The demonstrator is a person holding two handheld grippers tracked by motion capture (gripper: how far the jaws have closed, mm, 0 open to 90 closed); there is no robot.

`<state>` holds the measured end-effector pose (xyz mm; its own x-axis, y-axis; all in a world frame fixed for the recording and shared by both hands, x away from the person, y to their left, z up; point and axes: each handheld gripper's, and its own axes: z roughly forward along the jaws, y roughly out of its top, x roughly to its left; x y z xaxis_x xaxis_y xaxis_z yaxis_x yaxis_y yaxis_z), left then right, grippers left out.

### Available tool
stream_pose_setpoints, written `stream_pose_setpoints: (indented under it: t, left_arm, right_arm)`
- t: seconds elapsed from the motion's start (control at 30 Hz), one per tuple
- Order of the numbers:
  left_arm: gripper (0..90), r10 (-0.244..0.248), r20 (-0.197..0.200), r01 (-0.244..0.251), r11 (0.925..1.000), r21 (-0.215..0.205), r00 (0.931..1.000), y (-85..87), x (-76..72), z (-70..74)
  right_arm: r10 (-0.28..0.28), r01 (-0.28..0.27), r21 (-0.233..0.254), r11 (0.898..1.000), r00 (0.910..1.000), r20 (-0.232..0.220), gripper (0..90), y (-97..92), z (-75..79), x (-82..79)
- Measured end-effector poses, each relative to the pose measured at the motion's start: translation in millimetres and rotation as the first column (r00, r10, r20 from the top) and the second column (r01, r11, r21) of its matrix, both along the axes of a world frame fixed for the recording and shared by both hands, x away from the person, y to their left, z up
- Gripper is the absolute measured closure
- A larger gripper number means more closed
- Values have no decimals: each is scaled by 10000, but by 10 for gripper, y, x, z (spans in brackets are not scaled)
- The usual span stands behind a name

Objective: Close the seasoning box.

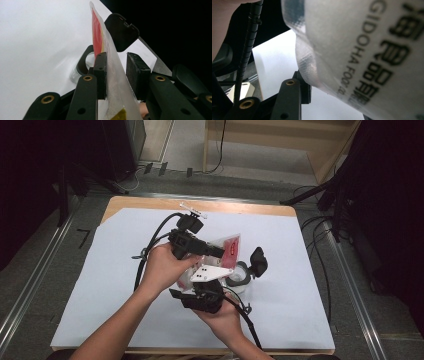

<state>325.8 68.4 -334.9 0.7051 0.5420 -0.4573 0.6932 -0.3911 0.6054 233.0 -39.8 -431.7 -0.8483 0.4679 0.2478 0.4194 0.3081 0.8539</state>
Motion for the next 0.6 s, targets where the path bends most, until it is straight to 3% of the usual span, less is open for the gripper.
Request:
stream_pose_setpoints:
  t: [0.6]
  left_arm:
    - [716,-42,197,39,9999,159,9998,-23,-32,13]
  right_arm:
    - [-56,56,45,10000,10000,21,636,2,-15,-15]
